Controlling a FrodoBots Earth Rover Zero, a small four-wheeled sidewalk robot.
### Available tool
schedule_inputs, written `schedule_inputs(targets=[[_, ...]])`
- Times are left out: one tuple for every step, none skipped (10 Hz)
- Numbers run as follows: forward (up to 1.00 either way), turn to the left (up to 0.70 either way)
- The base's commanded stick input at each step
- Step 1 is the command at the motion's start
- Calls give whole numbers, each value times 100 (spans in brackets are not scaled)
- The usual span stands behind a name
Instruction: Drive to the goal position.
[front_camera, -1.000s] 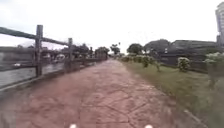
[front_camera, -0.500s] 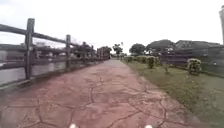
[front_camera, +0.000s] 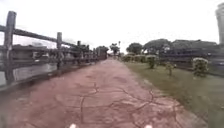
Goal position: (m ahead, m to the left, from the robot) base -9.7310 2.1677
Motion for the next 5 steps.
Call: schedule_inputs(targets=[[93, 0], [93, 0], [93, 0], [93, 0], [93, 0]])
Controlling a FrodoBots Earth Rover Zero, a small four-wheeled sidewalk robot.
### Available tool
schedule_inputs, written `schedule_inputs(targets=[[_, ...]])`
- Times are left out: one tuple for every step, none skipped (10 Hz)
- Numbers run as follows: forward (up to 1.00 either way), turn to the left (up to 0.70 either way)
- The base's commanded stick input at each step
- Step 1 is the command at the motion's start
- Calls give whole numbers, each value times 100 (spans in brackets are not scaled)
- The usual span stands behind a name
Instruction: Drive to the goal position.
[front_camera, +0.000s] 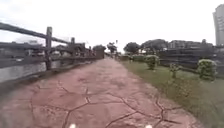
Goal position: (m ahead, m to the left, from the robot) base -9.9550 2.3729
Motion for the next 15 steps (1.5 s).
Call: schedule_inputs(targets=[[93, 0], [93, 0], [93, 0], [93, 0], [93, 0], [93, 0], [93, 0], [93, -1], [93, -16], [93, -36], [93, -37], [93, -37], [93, -37], [93, -28], [93, -8]])
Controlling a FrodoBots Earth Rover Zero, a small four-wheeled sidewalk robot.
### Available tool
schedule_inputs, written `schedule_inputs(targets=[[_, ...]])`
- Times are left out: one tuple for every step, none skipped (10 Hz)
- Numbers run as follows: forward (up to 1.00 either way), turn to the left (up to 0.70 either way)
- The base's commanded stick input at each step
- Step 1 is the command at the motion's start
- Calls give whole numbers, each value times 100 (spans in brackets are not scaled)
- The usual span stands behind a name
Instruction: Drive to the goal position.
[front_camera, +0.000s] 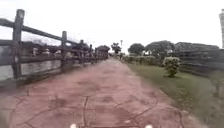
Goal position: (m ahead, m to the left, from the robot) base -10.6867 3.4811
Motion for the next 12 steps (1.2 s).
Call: schedule_inputs(targets=[[93, -1], [93, 0], [93, 0], [93, 0], [93, 0], [93, 0], [93, 0], [93, 0], [93, 0], [93, 0], [93, 0], [93, 0]])
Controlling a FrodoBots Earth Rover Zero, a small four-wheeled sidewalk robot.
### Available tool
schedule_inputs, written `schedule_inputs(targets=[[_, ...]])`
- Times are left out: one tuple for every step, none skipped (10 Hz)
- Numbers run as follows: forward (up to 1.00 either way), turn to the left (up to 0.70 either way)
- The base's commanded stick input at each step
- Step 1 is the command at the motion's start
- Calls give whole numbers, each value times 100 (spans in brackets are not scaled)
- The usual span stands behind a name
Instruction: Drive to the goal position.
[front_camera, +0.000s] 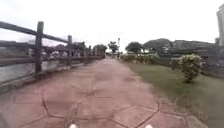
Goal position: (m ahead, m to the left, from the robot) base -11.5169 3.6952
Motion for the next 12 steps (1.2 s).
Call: schedule_inputs(targets=[[93, -3], [93, -24], [93, -37], [93, -37], [93, -37], [93, -37], [93, -37], [93, -37], [93, 0], [93, 0], [93, 0], [93, 0]])
